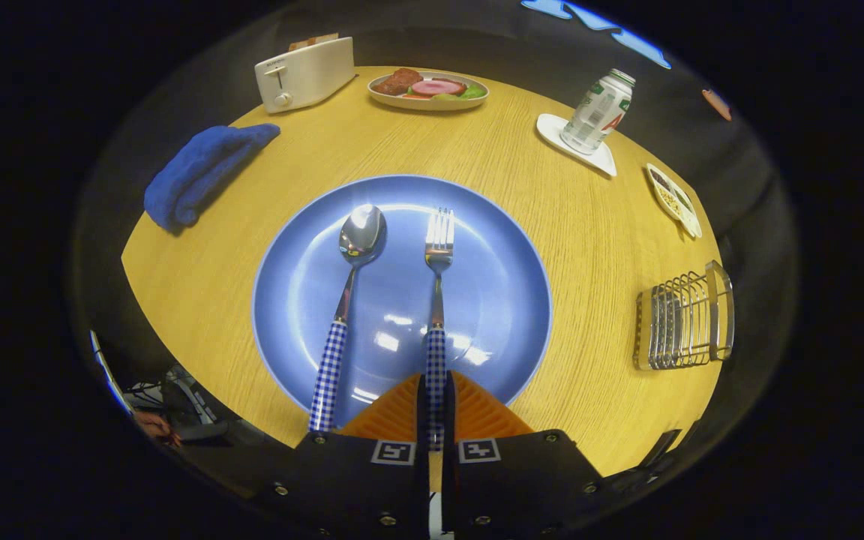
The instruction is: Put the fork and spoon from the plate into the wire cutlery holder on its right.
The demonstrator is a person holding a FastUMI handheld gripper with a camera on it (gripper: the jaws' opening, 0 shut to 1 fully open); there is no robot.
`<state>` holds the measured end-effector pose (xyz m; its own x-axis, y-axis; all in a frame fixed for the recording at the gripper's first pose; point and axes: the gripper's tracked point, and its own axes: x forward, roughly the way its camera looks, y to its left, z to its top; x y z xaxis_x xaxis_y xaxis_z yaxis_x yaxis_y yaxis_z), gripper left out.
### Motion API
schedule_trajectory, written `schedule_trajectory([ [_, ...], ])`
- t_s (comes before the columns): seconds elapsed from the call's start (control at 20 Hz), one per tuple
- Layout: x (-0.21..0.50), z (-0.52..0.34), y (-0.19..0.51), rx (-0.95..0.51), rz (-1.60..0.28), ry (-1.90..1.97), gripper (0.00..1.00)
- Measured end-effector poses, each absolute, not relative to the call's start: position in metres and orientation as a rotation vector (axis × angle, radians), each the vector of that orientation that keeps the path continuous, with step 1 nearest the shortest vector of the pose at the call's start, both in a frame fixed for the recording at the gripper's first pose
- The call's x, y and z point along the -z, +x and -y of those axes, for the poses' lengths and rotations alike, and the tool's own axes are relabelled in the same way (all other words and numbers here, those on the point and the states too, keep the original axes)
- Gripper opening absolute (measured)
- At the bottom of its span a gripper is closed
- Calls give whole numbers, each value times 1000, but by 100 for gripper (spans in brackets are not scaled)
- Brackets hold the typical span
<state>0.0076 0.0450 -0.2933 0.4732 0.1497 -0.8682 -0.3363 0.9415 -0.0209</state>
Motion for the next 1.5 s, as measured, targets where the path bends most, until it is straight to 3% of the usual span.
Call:
schedule_trajectory([
  [0.1,293,-41,5,-338,-1064,-220,1],
  [0.9,235,65,-20,-472,-1206,-560,1],
  [1.5,174,199,-31,-422,-1380,-766,1],
])
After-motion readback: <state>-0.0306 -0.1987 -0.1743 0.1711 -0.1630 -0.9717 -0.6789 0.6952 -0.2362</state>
